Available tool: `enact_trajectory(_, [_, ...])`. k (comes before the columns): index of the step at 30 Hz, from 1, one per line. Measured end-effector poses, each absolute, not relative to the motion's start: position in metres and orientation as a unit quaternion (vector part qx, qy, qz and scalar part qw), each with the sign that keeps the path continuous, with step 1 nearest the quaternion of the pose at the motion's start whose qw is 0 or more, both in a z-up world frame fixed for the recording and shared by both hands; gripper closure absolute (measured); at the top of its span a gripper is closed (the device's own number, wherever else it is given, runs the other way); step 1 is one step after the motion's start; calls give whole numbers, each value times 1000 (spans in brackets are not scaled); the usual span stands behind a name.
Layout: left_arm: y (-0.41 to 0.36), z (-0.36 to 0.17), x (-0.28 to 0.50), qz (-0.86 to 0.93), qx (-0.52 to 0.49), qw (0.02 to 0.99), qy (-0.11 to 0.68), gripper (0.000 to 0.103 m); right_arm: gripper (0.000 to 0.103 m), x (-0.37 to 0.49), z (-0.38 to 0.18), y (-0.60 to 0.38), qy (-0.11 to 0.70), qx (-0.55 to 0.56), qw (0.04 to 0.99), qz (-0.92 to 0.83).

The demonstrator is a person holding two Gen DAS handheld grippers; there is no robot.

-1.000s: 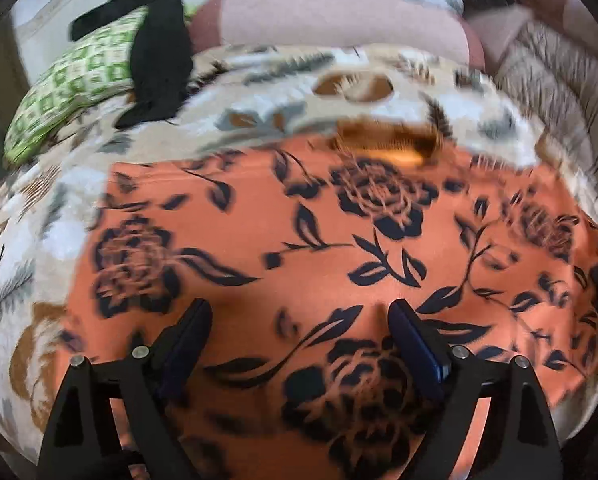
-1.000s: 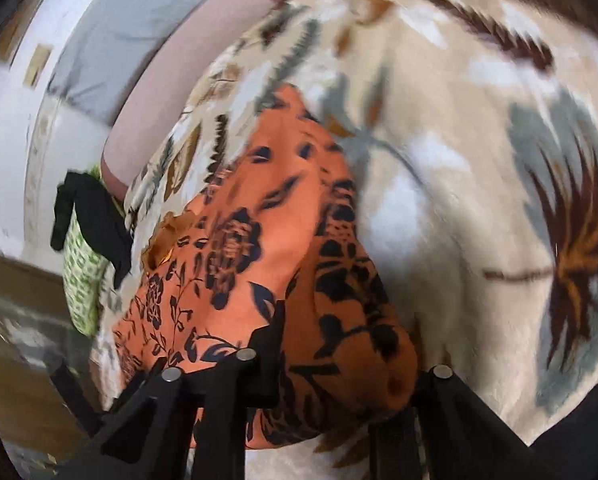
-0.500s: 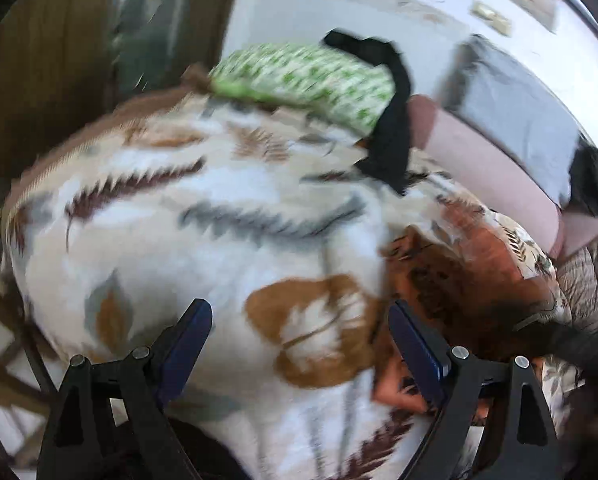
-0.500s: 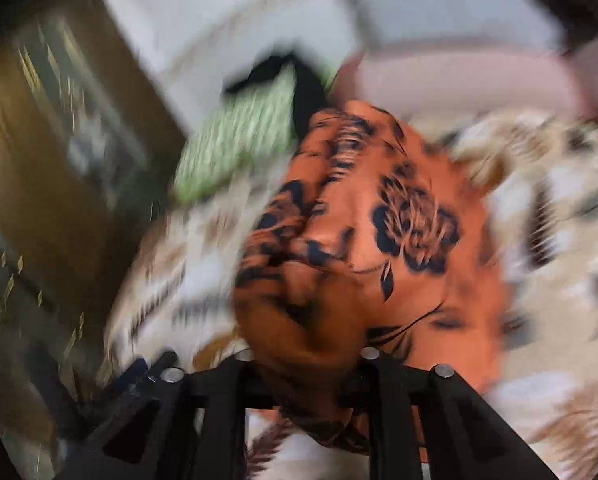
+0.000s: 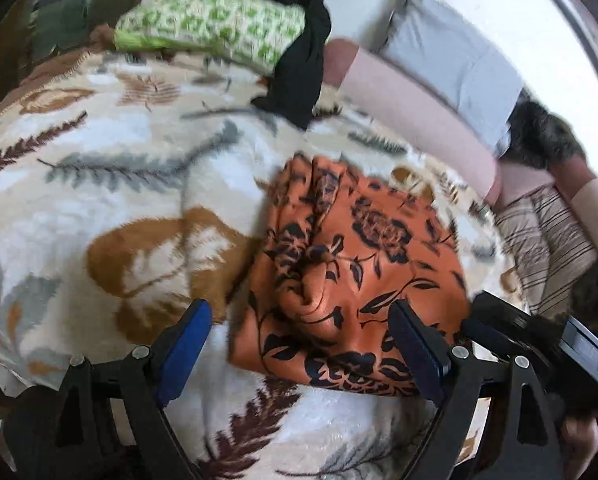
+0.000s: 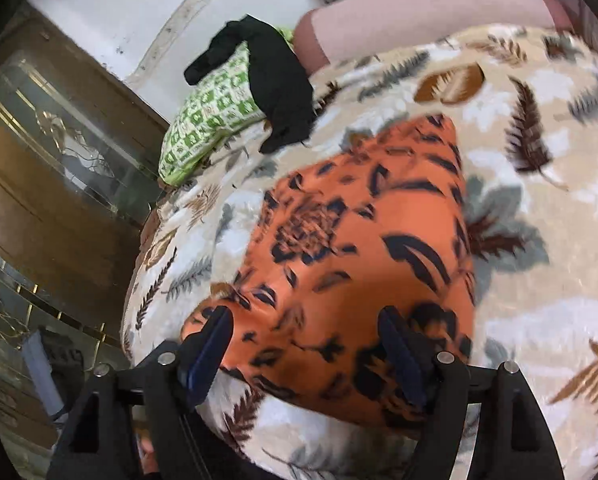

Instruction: Fold small clothes

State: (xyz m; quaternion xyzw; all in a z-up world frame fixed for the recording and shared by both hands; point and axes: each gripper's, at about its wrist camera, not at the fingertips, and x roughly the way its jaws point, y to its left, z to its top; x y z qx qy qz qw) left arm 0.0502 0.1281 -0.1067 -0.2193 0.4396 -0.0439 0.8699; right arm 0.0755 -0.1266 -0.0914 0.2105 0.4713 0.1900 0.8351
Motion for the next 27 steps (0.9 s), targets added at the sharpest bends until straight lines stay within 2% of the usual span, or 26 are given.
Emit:
enact_trajectory(1, [127, -109, 55, -44, -227, 865, 445, 14, 25, 73, -95, -128, 469, 217, 834, 194])
enact_trajectory(2, [128, -109, 57, -48, -236, 862, 446, 29, 25, 72, -97, -129, 468, 219, 833, 197])
enact_trajectory(3, [129, -109, 61, -55, -244, 857, 450, 69, 25, 72, -98, -131, 468, 220, 832, 202])
enact_trajectory(4, [131, -108, 64, -61, -254, 852, 454, 90, 25, 72, -99, -131, 469, 221, 830, 207])
enact_trajectory(7, [142, -91, 47, -41, -264, 877, 399, 89, 25, 66, -99, -142, 466, 237, 824, 219])
enact_trajectory(8, [143, -95, 46, -29, -263, 877, 402, 89, 25, 66, -101, -145, 465, 243, 820, 226])
enact_trajectory(10, [145, -137, 53, 1, -261, 845, 466, 88, 25, 66, -108, -147, 471, 248, 813, 238])
enact_trajectory(12, [152, -157, 49, 14, -281, 833, 477, 73, 25, 67, -116, -145, 484, 250, 803, 243])
enact_trajectory(14, [150, -144, 47, 13, -273, 840, 469, 71, 25, 66, -113, -146, 483, 248, 801, 251])
enact_trajectory(15, [147, -136, 48, 13, -260, 845, 466, 64, 25, 66, -110, -147, 480, 247, 803, 252])
enact_trajectory(22, [123, -77, 55, 2, -168, 898, 407, 57, 22, 80, -90, -187, 445, 276, 822, 224])
enact_trajectory(24, [109, -71, 70, -26, -135, 906, 399, 52, 22, 95, -97, -200, 456, 280, 820, 204])
enact_trajectory(27, [90, -83, 103, -44, -92, 901, 421, 52, 22, 122, -120, -217, 478, 317, 795, 196])
